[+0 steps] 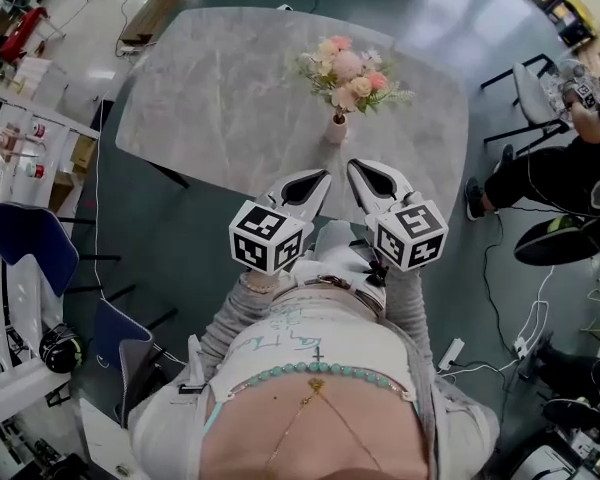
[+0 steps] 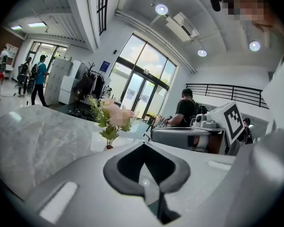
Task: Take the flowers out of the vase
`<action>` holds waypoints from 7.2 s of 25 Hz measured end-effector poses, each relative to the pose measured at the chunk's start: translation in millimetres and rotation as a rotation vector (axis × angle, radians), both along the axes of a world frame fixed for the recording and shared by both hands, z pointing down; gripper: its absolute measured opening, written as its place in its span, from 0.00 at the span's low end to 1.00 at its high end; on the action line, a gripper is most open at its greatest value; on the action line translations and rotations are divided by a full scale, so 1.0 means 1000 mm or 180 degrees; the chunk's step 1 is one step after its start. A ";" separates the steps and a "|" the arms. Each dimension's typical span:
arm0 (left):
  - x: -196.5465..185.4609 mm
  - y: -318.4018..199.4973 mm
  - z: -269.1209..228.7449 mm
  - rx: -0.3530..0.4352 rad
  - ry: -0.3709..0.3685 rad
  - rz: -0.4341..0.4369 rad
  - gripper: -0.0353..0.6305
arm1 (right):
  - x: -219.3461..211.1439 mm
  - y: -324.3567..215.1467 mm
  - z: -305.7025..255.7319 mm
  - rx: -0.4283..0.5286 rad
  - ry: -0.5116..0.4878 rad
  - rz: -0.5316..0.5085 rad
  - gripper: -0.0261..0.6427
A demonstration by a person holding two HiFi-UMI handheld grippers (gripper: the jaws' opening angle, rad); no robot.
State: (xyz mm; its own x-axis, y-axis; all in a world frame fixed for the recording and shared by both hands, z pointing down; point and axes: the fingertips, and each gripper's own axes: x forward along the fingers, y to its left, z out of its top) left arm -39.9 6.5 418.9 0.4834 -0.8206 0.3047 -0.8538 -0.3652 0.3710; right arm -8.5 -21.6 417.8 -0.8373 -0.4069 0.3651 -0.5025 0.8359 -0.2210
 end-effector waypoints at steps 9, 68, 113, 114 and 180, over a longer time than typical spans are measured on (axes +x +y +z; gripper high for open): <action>-0.008 -0.044 -0.010 -0.0006 -0.0035 -0.0107 0.06 | -0.007 -0.044 -0.010 0.0015 -0.0025 -0.0131 0.08; -0.001 -0.148 -0.008 -0.0134 -0.0167 0.1098 0.06 | 0.017 -0.134 -0.001 -0.0081 0.0000 0.0824 0.08; -0.037 -0.143 0.089 -0.0781 -0.0090 0.1154 0.06 | 0.004 -0.120 0.093 -0.0589 0.0365 0.0693 0.08; -0.037 -0.143 0.091 -0.0798 -0.0088 0.1157 0.06 | 0.004 -0.120 0.094 -0.0572 0.0384 0.0661 0.08; -0.064 -0.145 0.110 -0.1000 -0.0227 0.1041 0.06 | -0.042 -0.158 0.115 -0.0374 -0.0399 0.0229 0.53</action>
